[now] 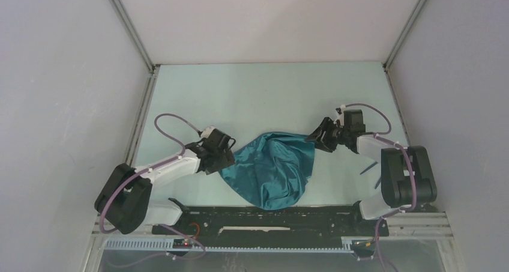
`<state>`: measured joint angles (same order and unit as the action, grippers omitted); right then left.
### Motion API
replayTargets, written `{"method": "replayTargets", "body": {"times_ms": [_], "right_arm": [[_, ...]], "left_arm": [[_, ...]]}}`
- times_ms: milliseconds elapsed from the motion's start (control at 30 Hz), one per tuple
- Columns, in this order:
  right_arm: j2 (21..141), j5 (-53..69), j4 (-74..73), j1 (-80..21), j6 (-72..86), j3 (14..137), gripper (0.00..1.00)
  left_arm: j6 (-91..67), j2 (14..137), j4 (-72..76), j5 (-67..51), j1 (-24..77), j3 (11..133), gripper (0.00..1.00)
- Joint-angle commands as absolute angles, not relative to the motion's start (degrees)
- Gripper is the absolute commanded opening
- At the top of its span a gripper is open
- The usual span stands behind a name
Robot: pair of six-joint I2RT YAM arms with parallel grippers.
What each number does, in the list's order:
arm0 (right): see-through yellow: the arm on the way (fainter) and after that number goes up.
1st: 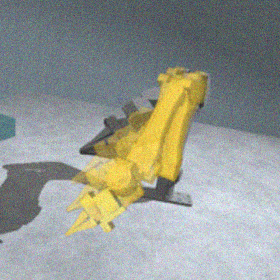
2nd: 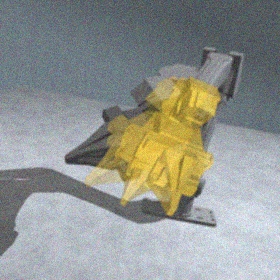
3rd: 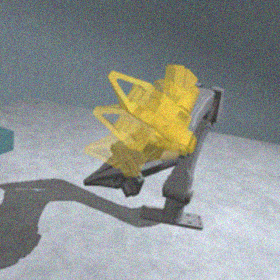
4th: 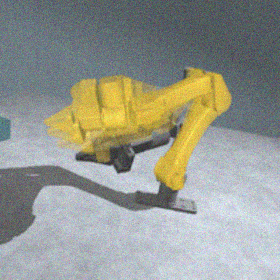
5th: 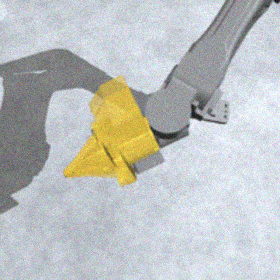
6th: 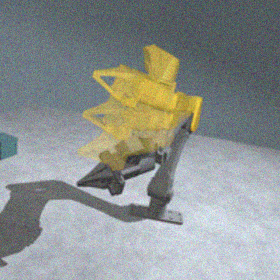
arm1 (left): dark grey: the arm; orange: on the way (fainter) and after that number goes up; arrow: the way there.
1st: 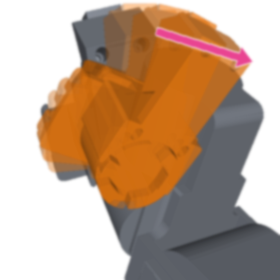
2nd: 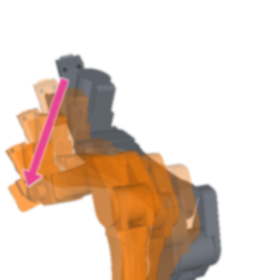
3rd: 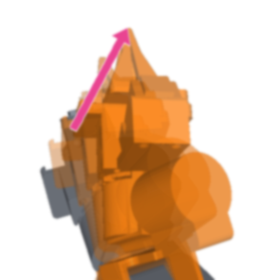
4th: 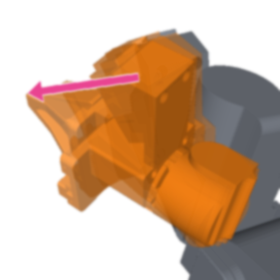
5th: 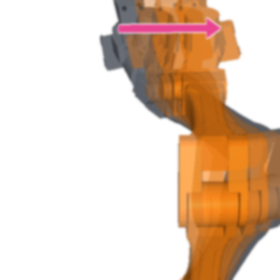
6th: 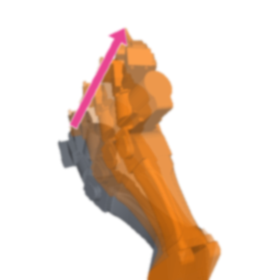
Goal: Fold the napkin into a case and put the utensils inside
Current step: Pick up the crumpled napkin from the corner of the board, then flatten out the crumpled napkin at the center of the board.
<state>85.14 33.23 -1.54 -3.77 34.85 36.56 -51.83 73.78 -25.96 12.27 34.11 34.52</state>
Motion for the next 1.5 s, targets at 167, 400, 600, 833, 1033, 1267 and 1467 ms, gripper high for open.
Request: {"method": "replayTargets", "body": {"times_ms": [167, 400, 600, 833, 1033, 1267, 1467], "right_arm": [[92.4, 40.9, 7.5, -3.0, 35.9, 44.6, 0.15], [79.6, 36.8, 0.6, -2.5, 31.0, 49.6, 0.0], [62.9, 34.3, -12.6, -2.7, 26.0, 56.9, 0.0], [41.2, 34.8, -17.6, -4.1, 24.1, 61.4, 0.0], [35.4, 34.5, -12.8, -4.4, 26.9, 61.8, 0.0], [53.5, 25.2, -8.7, -2.5, 29.2, 64.4, 0.0], [81.2, 23.6, -9.4, -0.4, 32.0, 72.4, 0.0]], "left_arm": [[-53.3, 81.9, -22.8, 14.5, 30.8, 37.0, 0.29], [-42.5, 75.5, -34.1, 18.8, 25.2, 51.8, 0.0], [-28.0, 65.4, -42.2, 20.7, 24.7, 70.0, 0.0], [-16.5, 48.1, -39.8, 11.5, 25.0, 79.1, 0.0], [-16.0, 44.4, -40.0, 9.4, 25.1, 84.1, 0.0], [-16.3, 63.3, -43.3, 22.9, 23.7, 94.0, 0.0], [-15.7, 99.2, -52.1, 25.3, 19.1, 116.2, 0.0]]}}
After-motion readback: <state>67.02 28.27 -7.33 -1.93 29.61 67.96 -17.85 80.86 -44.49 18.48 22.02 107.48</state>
